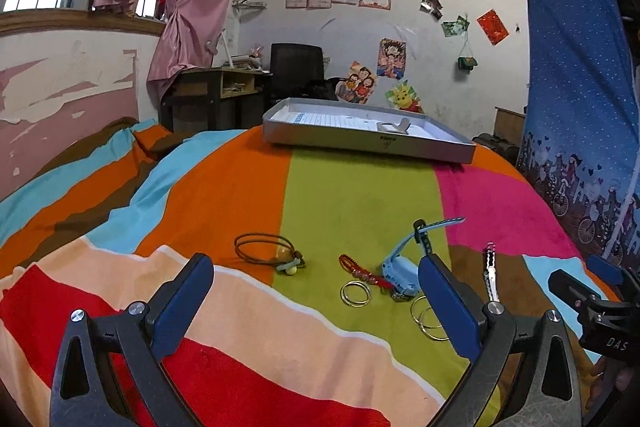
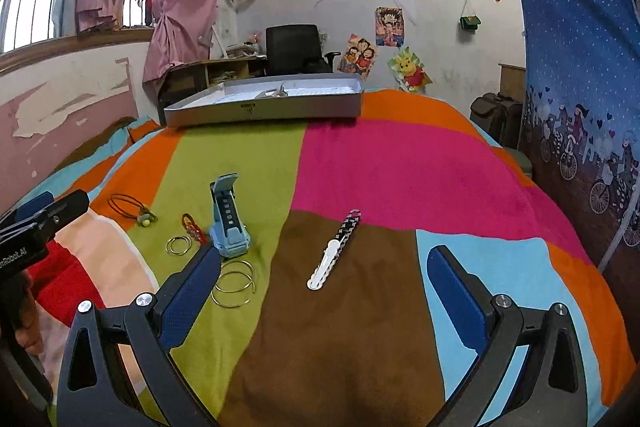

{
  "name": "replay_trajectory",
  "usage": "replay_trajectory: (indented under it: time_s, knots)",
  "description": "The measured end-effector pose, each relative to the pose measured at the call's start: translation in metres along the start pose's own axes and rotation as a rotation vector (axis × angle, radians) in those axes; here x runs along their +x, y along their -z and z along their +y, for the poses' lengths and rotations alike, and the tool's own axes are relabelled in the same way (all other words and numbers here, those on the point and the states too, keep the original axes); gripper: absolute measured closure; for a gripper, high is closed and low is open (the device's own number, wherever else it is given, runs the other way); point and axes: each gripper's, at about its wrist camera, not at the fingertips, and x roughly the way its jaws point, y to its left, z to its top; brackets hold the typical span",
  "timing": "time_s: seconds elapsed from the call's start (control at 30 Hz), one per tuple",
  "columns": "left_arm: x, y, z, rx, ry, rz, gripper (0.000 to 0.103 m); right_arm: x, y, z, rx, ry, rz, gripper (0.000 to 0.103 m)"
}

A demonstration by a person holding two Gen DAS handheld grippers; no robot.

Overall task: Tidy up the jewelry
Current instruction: 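Move both open tools back over the remaining jewelry, then grasp the silver rings with the left tool while the right tool grasps the white hair clip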

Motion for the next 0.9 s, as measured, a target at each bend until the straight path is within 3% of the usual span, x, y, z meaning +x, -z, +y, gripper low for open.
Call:
replay_trajectory:
  time_s: [0.3,0.47,0.63,0.77,0.83,0.9]
  knots:
    - [0.011,0.004,-0.002,0.015,-0.007,0.024,0.0,0.003,-0.006,0.001,-0.021,0.005,-0.017,0.001]
    - [0.024,0.004,-0.006,0.027,0.013,0.073,0.0,0.013,-0.008,-0.002,-0.045,0.005,0.022,0.001]
    - [0.034,0.007,-0.017,0.059,0.058,0.118,0.0,0.028,-0.019,-0.01,-0.06,-0.054,0.07,0.002]
    - [0.042,0.012,-0.027,0.073,0.078,0.155,0.0,0.039,-0.022,-0.016,-0.045,-0.037,0.079,0.002]
    - [0.046,0.014,-0.034,0.083,0.097,0.177,0.0,0.044,-0.022,-0.016,-0.044,-0.041,0.088,0.005]
    - [0.05,0.015,-0.042,0.099,0.13,0.199,0.0,0.051,-0.021,-0.015,-0.041,-0.056,0.108,0.021]
